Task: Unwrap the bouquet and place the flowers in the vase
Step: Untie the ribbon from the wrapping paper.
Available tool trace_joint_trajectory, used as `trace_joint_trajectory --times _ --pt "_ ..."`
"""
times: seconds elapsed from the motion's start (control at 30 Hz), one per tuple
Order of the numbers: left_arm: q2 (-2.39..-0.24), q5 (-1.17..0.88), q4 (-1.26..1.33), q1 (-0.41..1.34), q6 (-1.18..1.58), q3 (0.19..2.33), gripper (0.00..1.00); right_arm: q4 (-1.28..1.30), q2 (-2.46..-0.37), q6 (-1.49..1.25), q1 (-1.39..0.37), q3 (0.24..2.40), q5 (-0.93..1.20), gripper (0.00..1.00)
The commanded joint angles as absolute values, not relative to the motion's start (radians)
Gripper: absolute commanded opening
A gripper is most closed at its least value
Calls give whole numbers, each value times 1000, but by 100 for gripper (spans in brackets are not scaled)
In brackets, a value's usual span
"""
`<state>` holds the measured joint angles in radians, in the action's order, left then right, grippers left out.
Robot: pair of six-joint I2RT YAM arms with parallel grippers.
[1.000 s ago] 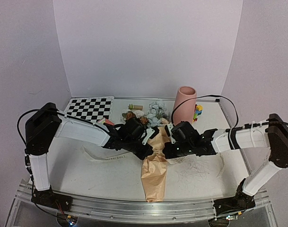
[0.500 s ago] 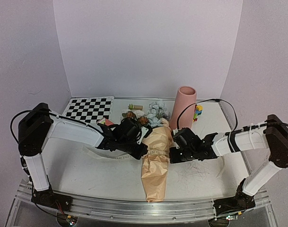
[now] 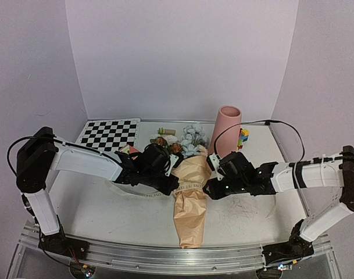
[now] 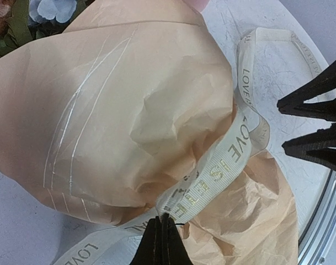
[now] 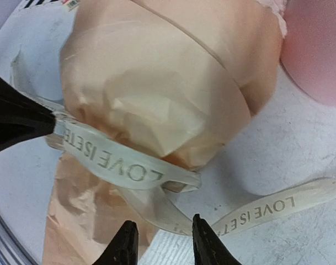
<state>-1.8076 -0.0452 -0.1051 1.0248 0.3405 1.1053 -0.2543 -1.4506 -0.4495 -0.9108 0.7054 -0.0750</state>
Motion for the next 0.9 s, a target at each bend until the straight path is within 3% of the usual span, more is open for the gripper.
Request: trace_joint_trajectory --times 0.0,0.2,0.4,0.6,0.87 --pt "-1759 -37 -84 1026 345 1118 0 -260 -1476 -321 -914 802 22 40" --pt "-1724 18 -69 1026 372 1100 0 -231 -1564 -274 -914 892 15 51" --pt "-1697 28 -42 1027 383 1077 0 -210 -1661 -274 -914 962 13 53" --pt "-1681 48 -42 1026 384 1061 0 -206 -1664 -298 -915 954 -38 39" --pt "-1657 179 -68 1026 416 1029 0 -166 -1563 -358 -915 865 -198 11"
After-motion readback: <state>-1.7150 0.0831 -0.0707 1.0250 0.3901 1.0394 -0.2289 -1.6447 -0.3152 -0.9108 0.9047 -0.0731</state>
